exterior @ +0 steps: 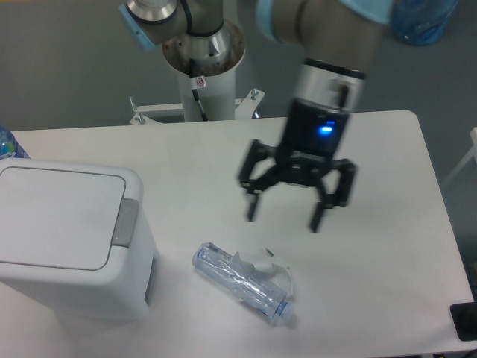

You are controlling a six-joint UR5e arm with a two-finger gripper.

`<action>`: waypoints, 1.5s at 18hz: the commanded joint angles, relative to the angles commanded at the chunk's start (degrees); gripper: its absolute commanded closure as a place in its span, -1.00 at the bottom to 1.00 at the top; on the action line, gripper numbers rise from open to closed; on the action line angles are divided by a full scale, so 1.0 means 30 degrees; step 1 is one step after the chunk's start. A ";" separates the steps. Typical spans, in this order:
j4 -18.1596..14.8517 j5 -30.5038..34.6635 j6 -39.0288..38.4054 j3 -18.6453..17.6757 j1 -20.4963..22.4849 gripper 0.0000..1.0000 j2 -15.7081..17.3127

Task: Open the trash can
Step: 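Move the open gripper over to the trash can lid edge, then push the gripper fingers against the lid to flip it open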

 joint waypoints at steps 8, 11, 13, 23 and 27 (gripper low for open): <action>0.1055 0.0029 0.0059 -0.1818 -0.1702 -1.00 0.0147; 0.1084 0.0029 0.0059 -0.1996 -0.1908 -1.00 0.0060; 0.1113 0.0029 0.0059 -0.1967 -0.1937 -1.00 0.0001; 0.1231 0.0059 0.0059 -0.1996 -0.2143 -1.00 -0.0468; 0.1260 0.0059 0.0059 -0.1996 -0.2143 -1.00 -0.0497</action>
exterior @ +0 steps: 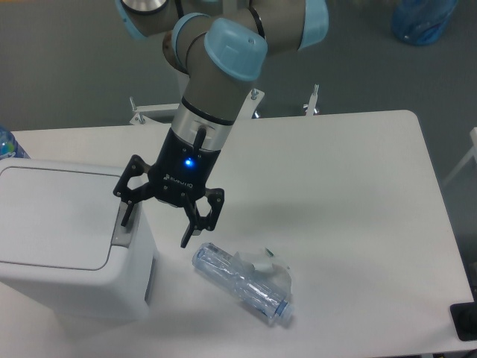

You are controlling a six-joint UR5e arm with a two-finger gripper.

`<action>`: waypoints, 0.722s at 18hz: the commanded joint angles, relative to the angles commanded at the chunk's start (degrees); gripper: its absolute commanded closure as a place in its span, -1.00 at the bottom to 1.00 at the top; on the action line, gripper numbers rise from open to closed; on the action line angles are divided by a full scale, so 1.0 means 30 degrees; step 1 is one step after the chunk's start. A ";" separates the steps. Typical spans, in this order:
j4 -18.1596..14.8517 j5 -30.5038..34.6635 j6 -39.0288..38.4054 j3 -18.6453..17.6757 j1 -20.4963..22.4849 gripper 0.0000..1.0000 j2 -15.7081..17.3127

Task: Open the trash can
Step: 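Push the gripper fingers against the lid to flip it open, then lift the gripper away from the opened trash can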

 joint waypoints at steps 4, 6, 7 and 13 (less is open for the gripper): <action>-0.0029 0.0000 0.0000 0.0000 0.0000 -1.00 -0.0117; 0.0000 0.0000 0.0000 0.0000 0.0000 -1.00 -0.0175; 0.0000 0.0000 0.0000 0.0000 0.0000 -1.00 -0.0176; 0.0000 0.0000 0.0000 0.0058 0.0000 -1.00 -0.0176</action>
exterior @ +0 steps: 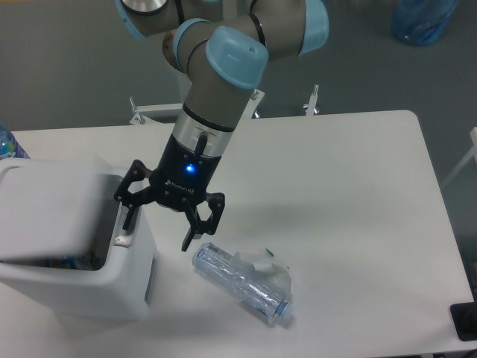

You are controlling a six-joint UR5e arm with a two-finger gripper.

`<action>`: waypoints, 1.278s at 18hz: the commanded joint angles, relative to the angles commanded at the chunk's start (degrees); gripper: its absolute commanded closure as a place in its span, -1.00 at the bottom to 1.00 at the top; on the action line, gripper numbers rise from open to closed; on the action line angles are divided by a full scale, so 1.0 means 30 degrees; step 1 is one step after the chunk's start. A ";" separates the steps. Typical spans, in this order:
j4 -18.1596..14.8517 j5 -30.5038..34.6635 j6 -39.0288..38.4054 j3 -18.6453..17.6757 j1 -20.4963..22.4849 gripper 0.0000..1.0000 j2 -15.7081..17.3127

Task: Open the trash can
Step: 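Lift the gripper away from the opened trash can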

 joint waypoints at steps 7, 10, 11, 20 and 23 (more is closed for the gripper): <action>0.0029 -0.0029 0.0000 0.0585 0.0058 -1.00 0.0059; 0.0058 -0.0029 0.0029 0.0908 0.0874 -1.00 0.0000; 0.0059 -0.0029 0.0029 0.1054 0.1256 -1.00 -0.0087; 0.0030 0.0029 0.6141 0.1056 0.5533 -1.00 -0.1551; 0.0029 0.2450 0.9482 0.0529 0.6794 -1.00 -0.1670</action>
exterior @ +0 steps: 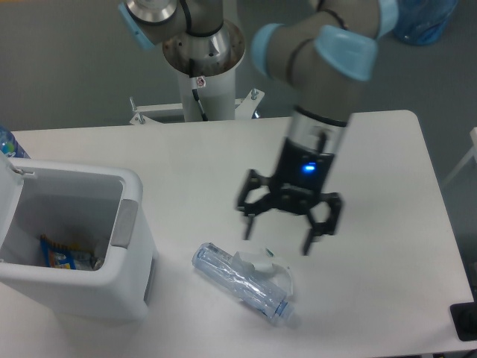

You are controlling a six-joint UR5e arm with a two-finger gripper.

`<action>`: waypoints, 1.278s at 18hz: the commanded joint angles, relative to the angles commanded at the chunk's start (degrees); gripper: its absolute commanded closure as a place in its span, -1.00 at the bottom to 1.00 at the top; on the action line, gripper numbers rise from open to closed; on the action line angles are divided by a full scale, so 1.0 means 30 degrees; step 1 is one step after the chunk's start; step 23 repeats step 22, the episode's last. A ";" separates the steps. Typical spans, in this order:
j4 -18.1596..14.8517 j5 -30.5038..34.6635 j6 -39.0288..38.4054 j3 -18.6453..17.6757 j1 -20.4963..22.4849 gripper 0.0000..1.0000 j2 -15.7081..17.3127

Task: Open the trash can

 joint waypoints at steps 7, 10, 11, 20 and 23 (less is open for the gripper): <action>-0.0380 0.4460 0.3643 -0.0031 0.0471 -1.00 -0.0293; -0.0380 0.4755 0.4486 -0.0060 0.0413 -1.00 -0.0352; -0.0497 0.5250 0.5363 -0.0118 0.0355 -1.00 -0.0381; -0.0557 0.6632 0.7129 -0.0851 0.0237 -1.00 -0.0264; -0.0556 0.6632 0.7129 -0.0851 0.0237 -1.00 -0.0264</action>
